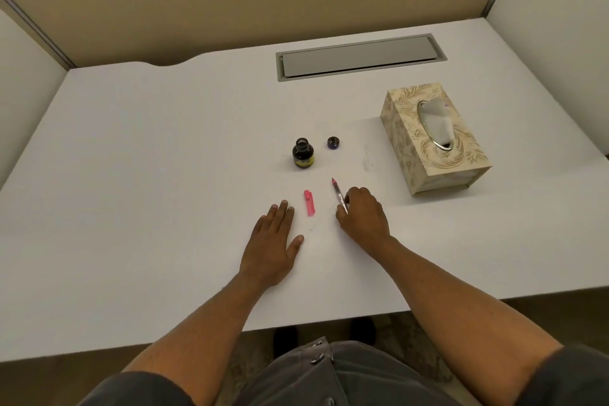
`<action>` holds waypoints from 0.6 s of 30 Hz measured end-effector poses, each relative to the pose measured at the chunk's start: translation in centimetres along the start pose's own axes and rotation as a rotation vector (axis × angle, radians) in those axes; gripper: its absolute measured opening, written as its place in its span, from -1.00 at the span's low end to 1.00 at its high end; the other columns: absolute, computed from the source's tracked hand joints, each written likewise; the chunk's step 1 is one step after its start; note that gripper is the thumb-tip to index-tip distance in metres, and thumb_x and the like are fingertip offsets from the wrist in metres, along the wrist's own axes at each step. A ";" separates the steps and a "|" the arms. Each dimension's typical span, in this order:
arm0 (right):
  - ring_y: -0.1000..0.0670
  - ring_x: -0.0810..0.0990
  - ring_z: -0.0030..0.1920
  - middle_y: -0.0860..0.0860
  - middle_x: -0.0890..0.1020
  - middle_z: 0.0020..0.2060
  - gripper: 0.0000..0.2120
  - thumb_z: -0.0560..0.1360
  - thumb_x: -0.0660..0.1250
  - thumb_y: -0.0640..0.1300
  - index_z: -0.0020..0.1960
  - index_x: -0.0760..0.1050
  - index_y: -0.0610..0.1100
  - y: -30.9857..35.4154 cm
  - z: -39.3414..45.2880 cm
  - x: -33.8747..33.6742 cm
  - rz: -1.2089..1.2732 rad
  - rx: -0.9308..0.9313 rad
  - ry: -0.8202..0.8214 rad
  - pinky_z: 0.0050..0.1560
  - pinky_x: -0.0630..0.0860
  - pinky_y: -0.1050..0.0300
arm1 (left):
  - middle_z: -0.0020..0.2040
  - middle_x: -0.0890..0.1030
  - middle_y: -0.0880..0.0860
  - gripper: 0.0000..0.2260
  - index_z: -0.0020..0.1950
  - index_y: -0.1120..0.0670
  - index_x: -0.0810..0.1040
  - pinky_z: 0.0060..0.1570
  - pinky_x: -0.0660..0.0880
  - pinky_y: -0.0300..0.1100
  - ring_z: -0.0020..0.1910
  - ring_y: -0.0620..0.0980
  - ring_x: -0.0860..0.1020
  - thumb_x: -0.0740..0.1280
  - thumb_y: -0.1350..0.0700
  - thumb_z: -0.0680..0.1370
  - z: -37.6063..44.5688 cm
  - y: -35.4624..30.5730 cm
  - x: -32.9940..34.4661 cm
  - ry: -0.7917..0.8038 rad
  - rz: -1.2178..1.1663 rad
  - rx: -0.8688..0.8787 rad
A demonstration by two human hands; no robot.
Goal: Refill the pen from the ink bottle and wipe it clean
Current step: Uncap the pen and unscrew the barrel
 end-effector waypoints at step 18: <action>0.02 0.59 -0.21 -0.05 0.66 -0.14 -0.87 0.54 0.32 -0.11 0.01 0.57 -0.14 0.7 -3.0 0.2 0.759 0.171 0.247 -0.20 0.53 0.16 | 0.48 0.35 0.00 -0.56 0.49 0.04 0.32 0.42 0.17 -0.18 0.47 -0.04 0.28 0.18 -0.05 0.63 0.3 -0.9 -3.0 -0.069 -0.537 -0.206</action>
Point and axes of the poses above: each hand's wrist, its own z-axis towards the middle knuckle, its own x-axis out of the palm, y = z × x, the point moved 7 cm from there along z, towards the middle knuckle
